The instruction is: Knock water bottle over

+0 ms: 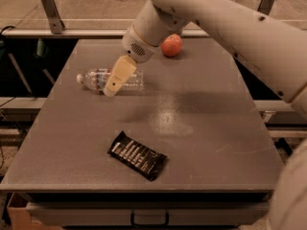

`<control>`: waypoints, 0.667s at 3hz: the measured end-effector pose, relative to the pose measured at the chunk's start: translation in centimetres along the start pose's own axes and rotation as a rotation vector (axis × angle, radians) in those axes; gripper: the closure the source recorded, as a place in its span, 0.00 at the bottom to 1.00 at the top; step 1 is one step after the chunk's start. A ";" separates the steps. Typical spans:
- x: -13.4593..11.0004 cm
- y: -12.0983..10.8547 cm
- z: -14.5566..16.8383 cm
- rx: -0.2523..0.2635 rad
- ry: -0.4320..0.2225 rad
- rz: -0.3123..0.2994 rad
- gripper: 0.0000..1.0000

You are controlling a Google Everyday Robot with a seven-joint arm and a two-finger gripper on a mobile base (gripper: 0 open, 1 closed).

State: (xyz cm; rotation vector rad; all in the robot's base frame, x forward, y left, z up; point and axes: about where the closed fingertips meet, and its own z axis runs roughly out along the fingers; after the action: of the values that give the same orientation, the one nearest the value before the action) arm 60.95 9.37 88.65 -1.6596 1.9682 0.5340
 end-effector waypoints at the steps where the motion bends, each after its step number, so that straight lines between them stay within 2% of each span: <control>1: 2.0 -0.7 -3.6 0.095 -0.161 0.032 0.00; 2: 3.3 -2.6 -9.5 0.239 -0.330 0.020 0.00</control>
Offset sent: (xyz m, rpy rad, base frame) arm 0.0188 -0.1875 0.1185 0.4749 -0.4836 -0.2504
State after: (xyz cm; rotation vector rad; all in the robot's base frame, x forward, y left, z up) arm 61.90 0.72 94.28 -1.3148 1.7335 0.5199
